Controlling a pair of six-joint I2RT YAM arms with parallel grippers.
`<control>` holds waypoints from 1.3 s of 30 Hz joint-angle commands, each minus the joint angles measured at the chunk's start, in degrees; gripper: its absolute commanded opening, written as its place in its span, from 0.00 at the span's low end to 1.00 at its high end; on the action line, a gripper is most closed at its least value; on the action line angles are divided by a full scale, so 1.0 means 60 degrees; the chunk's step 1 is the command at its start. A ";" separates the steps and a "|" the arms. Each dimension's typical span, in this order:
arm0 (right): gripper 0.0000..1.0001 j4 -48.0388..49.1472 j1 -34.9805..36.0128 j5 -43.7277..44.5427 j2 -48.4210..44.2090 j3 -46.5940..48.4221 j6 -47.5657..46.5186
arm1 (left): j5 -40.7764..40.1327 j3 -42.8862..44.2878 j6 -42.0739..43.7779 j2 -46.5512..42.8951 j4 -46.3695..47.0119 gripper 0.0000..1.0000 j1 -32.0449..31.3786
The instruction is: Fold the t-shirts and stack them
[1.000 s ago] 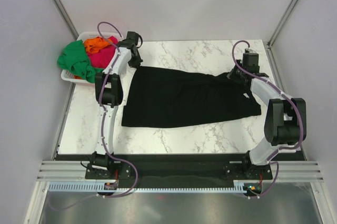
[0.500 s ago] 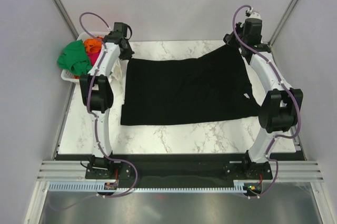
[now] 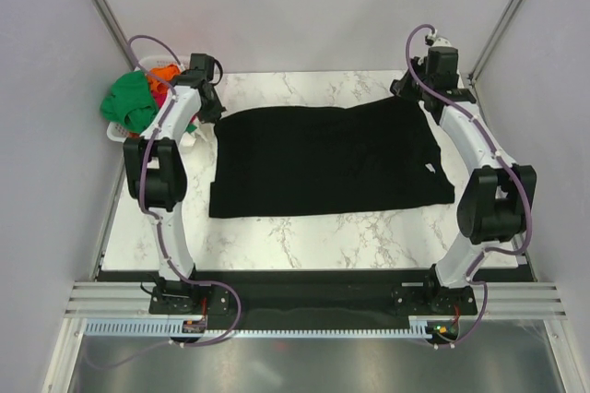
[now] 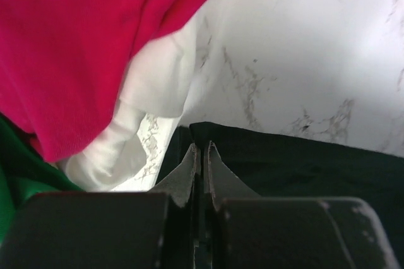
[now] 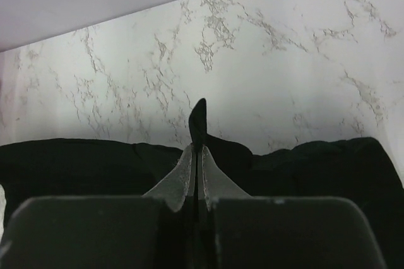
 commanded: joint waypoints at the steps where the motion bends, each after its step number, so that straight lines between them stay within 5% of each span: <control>1: 0.00 0.0139 0.0026 0.0127 -0.1090 -0.0768 -0.0218 | -0.0169 -0.0603 0.0026 -0.1168 0.0258 0.02 -0.0010; 14: 0.01 0.0065 -0.0090 0.1476 -0.4721 -0.5692 0.0908 | -0.0374 -0.5744 -0.0691 -0.3996 0.1634 0.02 -0.0010; 15: 0.14 0.0080 -0.0221 0.1432 -0.4840 -0.5941 0.1084 | -0.0389 -0.6328 -0.0837 -0.4331 0.1707 0.05 -0.0010; 17: 0.63 0.0138 -0.0339 0.1155 -0.5119 -0.6528 0.1435 | -0.0302 -0.6829 -0.0926 -0.4597 0.1913 0.38 0.0005; 18: 0.87 0.0139 -0.0340 0.1197 -0.5178 -0.6646 0.1568 | -0.0272 -0.7252 -0.0985 -0.4859 0.2000 0.48 0.0005; 19: 0.91 0.0110 -0.0383 0.1212 -0.5222 -0.6763 0.1671 | -0.0286 -0.7430 -0.1029 -0.5007 0.2088 0.62 0.0005; 20: 0.93 0.0109 -0.0413 0.1227 -0.5309 -0.6793 0.1846 | -0.0272 -0.7592 -0.1087 -0.5139 0.2103 0.65 0.0005; 28: 0.94 0.0096 -0.0150 -0.0368 -0.4960 -0.6325 0.2681 | -0.0038 -0.7931 -0.1030 -0.5873 0.2235 0.67 -0.0024; 39: 0.94 -0.0826 0.0232 -0.0239 -0.2266 -0.5916 0.3664 | 0.0563 -0.5543 0.0245 -0.2549 0.1870 0.63 -0.1782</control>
